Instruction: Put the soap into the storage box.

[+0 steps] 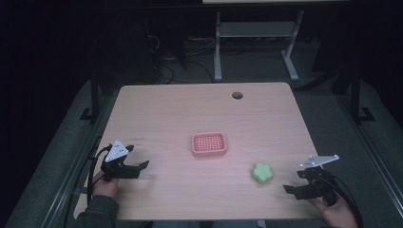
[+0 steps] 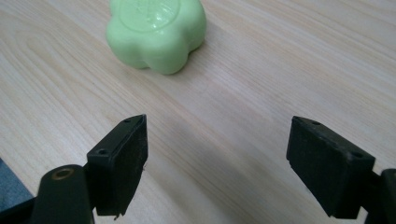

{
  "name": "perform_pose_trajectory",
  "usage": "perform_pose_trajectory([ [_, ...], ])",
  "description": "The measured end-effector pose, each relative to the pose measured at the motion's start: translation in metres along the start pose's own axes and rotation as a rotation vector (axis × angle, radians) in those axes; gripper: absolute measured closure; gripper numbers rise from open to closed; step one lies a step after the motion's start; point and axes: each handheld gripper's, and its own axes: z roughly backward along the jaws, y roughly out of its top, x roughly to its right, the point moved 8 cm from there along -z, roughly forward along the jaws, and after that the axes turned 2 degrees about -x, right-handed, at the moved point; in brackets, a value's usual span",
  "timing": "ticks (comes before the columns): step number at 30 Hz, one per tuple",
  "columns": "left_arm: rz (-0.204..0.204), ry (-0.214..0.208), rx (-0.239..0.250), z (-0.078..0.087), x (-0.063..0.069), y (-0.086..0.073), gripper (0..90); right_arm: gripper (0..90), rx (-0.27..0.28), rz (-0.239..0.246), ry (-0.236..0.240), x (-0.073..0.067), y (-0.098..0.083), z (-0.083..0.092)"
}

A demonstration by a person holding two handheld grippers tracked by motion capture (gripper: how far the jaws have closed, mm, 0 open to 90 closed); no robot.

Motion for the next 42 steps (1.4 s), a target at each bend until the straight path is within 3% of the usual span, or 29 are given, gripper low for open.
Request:
perform_pose_trajectory([
  [4,0.007,-0.001,0.000,-0.001,0.000,0.000,14.4,20.9,-0.002,0.003,0.010,-0.003,0.001,0.000],
  [9,-0.020,-0.007,-0.029,-0.003,0.003,-0.002,14.4,20.1,-0.002,-0.001,0.028,-0.005,0.006,0.001],
  [12,-0.025,-0.012,-0.028,-0.002,0.004,-0.002,14.4,19.5,-0.015,0.016,0.035,-0.011,0.013,0.000],
  [14,-0.005,-0.013,-0.013,-0.002,0.006,0.000,14.4,19.2,-0.024,0.025,0.038,-0.014,0.017,-0.001],
  [20,-0.025,-0.002,-0.026,-0.001,0.002,-0.001,14.4,18.2,-0.042,0.067,0.046,-0.022,0.032,-0.004],
  [21,-0.011,-0.003,-0.018,-0.001,0.003,-0.001,14.4,18.1,-0.051,0.069,0.050,-0.023,0.035,-0.005],
  [34,-0.014,-0.003,-0.009,0.002,0.002,0.001,14.4,17.3,-0.126,0.163,0.037,-0.038,0.062,-0.018],
  [42,-0.010,-0.007,-0.002,0.002,0.002,0.001,14.4,16.6,-0.167,0.183,0.035,-0.042,0.072,-0.031],
])
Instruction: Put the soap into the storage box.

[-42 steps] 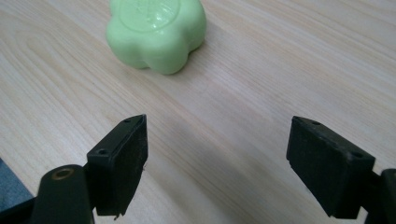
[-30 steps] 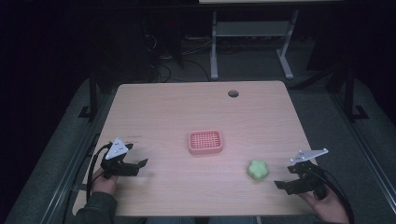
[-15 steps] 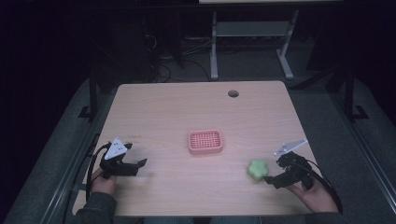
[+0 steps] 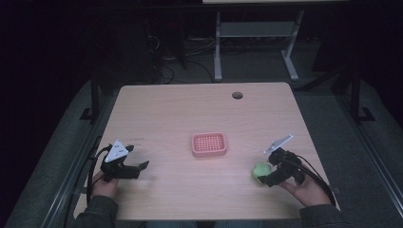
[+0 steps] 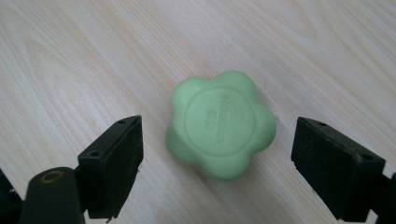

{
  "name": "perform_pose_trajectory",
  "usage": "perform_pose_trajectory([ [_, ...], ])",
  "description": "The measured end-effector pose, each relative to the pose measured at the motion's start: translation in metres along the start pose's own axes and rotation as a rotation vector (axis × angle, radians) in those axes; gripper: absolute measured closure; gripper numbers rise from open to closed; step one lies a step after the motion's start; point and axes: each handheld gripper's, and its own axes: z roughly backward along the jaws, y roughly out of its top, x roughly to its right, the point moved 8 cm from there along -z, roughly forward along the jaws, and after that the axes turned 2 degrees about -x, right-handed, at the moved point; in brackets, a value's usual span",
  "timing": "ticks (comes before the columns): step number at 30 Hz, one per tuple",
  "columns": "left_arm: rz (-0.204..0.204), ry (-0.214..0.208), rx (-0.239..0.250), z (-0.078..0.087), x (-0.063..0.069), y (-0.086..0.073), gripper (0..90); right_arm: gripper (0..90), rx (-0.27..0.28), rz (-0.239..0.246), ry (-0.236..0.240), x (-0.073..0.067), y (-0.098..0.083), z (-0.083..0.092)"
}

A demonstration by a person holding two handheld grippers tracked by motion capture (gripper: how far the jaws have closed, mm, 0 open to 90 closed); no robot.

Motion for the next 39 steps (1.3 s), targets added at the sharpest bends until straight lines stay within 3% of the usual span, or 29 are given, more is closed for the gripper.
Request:
perform_pose_trajectory([
  [16,0.009,-0.004,-0.002,0.000,0.001,0.000,14.4,16.4,-0.054,0.001,-0.010,0.003,0.006,-0.017],
  [29,-0.006,-0.002,-0.006,0.001,-0.001,0.000,14.4,18.0,-0.137,0.022,-0.046,0.002,0.006,-0.035],
  [39,0.001,-0.003,0.001,0.001,0.000,0.000,14.4,23.1,-0.140,0.021,-0.043,0.001,0.005,-0.037],
])
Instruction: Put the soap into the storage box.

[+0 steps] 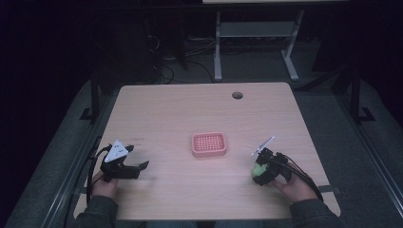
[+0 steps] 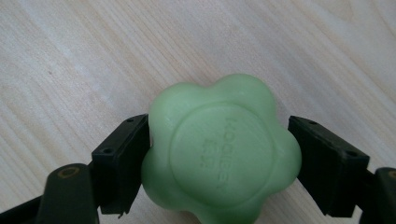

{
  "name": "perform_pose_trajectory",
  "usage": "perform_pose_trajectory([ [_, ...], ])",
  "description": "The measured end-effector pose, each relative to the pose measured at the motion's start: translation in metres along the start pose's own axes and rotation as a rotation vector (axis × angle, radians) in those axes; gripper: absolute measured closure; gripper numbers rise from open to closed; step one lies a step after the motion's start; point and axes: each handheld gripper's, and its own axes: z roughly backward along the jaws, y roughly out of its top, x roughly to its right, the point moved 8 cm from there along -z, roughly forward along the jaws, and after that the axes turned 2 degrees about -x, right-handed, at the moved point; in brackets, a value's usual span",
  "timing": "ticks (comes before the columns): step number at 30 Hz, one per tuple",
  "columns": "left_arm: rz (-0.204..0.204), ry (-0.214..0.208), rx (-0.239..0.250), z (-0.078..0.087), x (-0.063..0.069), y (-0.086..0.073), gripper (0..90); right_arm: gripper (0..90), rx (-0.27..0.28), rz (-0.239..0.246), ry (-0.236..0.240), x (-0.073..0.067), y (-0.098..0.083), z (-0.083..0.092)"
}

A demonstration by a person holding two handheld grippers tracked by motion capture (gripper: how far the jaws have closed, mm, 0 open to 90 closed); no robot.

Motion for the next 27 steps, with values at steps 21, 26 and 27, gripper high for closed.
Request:
perform_pose_trajectory([
  [21,0.001,0.001,0.004,0.001,0.000,0.001,14.4,25.2,0.014,0.022,0.015,-0.005,0.005,0.011],
  [26,-0.008,0.002,-0.002,0.002,-0.001,0.000,14.4,25.3,0.021,0.042,0.013,-0.006,0.015,0.014],
  [27,-0.008,0.002,-0.002,0.002,-0.001,0.000,14.4,25.3,0.021,0.042,0.013,-0.006,0.015,0.014],
])
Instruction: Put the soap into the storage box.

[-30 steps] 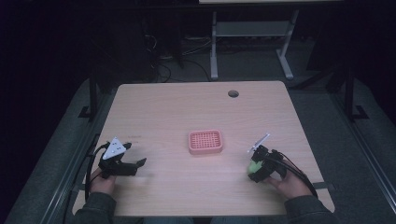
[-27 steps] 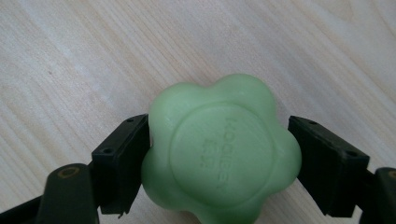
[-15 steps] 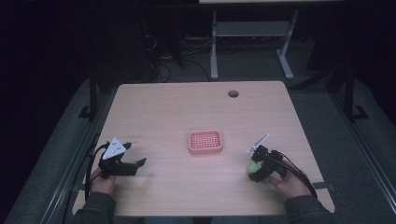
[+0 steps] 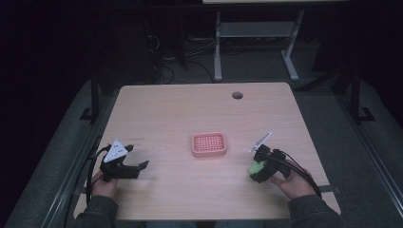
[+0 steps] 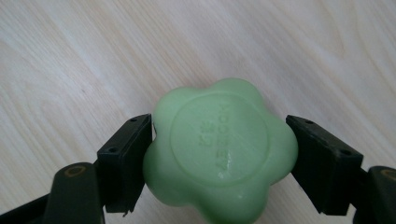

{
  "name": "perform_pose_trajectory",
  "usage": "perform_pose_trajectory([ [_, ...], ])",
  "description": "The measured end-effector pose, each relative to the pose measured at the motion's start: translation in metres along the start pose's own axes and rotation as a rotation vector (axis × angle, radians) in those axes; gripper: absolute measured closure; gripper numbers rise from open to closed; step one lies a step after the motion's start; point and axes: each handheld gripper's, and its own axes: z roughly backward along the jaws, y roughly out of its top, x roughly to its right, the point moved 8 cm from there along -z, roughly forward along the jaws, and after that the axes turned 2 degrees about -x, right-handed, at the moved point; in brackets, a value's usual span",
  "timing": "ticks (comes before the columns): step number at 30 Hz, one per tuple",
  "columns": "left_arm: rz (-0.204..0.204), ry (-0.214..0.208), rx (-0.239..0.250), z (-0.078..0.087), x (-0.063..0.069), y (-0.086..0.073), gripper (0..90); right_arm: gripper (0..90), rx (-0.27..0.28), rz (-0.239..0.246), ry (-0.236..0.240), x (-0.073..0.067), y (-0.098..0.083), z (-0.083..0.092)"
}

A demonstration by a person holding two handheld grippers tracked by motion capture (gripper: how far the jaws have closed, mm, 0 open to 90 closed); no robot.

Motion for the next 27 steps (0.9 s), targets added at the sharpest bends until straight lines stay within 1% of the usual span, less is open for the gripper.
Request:
perform_pose_trajectory([
  [1,0.006,0.000,0.003,0.000,0.000,0.000,14.4,25.3,0.001,0.017,-0.004,-0.001,0.006,0.001],
  [2,0.006,0.000,0.003,0.000,0.000,0.000,14.4,25.3,0.001,0.017,-0.004,-0.001,0.006,0.001],
  [4,0.006,-0.001,0.004,0.000,0.000,0.000,14.4,25.4,0.003,0.037,-0.010,-0.001,0.014,0.000],
  [6,0.009,-0.001,0.006,0.000,0.000,0.001,14.4,25.4,0.007,0.038,-0.002,-0.003,0.017,0.001],
  [7,0.017,-0.002,0.007,0.000,0.001,0.001,14.4,25.4,0.009,0.050,0.001,-0.004,0.022,0.001],
  [9,0.026,-0.003,0.013,0.000,0.002,0.001,14.4,25.4,0.007,0.057,0.001,-0.004,0.027,0.001],
  [10,0.026,-0.003,0.013,0.000,0.002,0.001,14.4,25.4,0.007,0.057,0.001,-0.004,0.027,0.001],
  [12,0.020,-0.005,0.009,0.000,0.002,0.001,14.4,25.4,0.025,0.056,0.016,-0.003,0.032,0.003],
  [14,0.020,-0.006,0.009,0.000,0.002,0.001,14.4,25.5,0.026,0.055,0.019,-0.003,0.035,0.003],
  [16,0.018,-0.007,0.008,0.000,0.002,0.001,14.4,25.5,0.032,0.052,0.007,-0.001,0.038,0.004],
  [17,0.014,-0.006,0.010,0.000,0.002,0.001,14.4,25.6,0.026,0.049,0.020,-0.001,0.039,0.004],
  [18,0.011,-0.006,0.010,0.000,0.001,0.002,14.4,25.7,0.023,0.060,0.024,-0.002,0.039,0.003],
  [20,0.012,-0.005,0.012,0.000,0.001,0.002,14.4,25.8,0.011,0.064,0.010,-0.001,0.042,0.003],
  [21,0.012,-0.005,0.013,0.000,0.001,0.002,14.4,25.8,0.008,0.071,0.017,-0.002,0.043,0.003],
  [22,0.012,-0.005,0.012,0.000,0.001,0.002,14.4,25.8,0.012,0.079,0.002,-0.001,0.044,0.003],
  [23,0.012,-0.004,0.012,0.000,0.001,0.002,14.4,25.9,0.016,0.081,0.006,-0.002,0.046,0.004],
  [24,0.012,-0.005,0.012,0.000,0.001,0.002,14.4,25.8,0.013,0.081,0.020,-0.002,0.047,0.004],
  [25,0.015,-0.006,0.010,-0.001,0.001,0.002,14.4,25.8,0.023,0.090,0.003,-0.002,0.049,0.005],
  [27,0.013,-0.006,0.011,-0.001,0.001,0.002,14.4,25.9,0.020,0.095,0.015,-0.003,0.053,0.007],
])
